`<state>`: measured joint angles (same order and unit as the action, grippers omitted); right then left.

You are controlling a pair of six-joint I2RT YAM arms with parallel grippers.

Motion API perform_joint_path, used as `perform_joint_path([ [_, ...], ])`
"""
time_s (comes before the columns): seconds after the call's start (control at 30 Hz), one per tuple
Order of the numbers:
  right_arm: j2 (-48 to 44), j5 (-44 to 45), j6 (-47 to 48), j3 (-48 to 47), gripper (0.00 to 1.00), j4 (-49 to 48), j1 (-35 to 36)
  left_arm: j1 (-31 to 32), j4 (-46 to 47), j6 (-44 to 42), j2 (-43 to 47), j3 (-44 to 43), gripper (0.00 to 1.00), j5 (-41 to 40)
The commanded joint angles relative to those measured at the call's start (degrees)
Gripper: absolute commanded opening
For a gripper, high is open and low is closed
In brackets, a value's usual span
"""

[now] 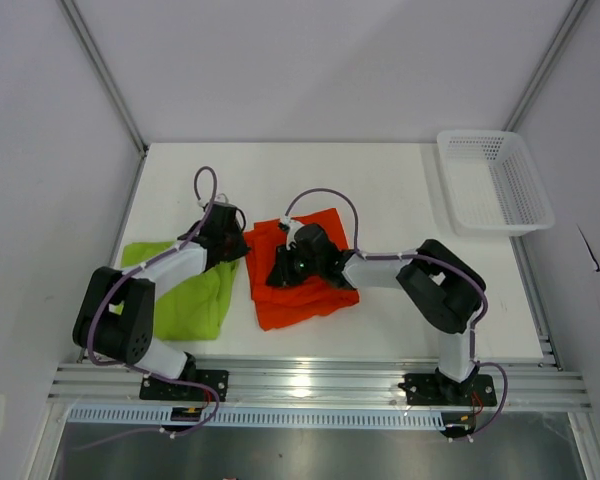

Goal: Fold and stack the shorts
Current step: Fold the shorts

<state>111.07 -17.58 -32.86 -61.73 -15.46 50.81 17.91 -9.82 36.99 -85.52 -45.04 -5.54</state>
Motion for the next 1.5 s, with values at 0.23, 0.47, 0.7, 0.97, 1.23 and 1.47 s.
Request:
perform_joint_path([
  [0.23,-12.5,-6.3,1.8,1.2,0.38,6.3,-12.3,1.1,-1.7,-1.3,8.9,-4.0,0.00,5.1],
  [0.47,-7.6,-17.2,-2.0,1.2,0.33,1.4,-21.9,4.5,2.9,1.5,2.3,-7.9,0.00,10.4],
  [0.7,4.6,-25.3,-11.1,5.9,0.20,-13.8,-22.3,4.8,4.1,2.0,-7.6,-11.3,0.00,8.5],
  [0.97,4.2,-18.9,-7.6,7.4,0.22,-10.0,-20.7,2.0,4.2,0.1,-14.1,-10.3,0.00,2.9],
  [1.23,-6.2,-14.2,1.8,0.4,0.62,8.9,-22.6,2.0,6.4,-3.2,-15.4,-12.3,0.00,3.6],
  [1.47,-3.4,-16.5,5.7,-7.5,0.72,17.3,-31.5,2.1,9.5,-4.6,-11.9,-9.8,0.00,4.7],
])
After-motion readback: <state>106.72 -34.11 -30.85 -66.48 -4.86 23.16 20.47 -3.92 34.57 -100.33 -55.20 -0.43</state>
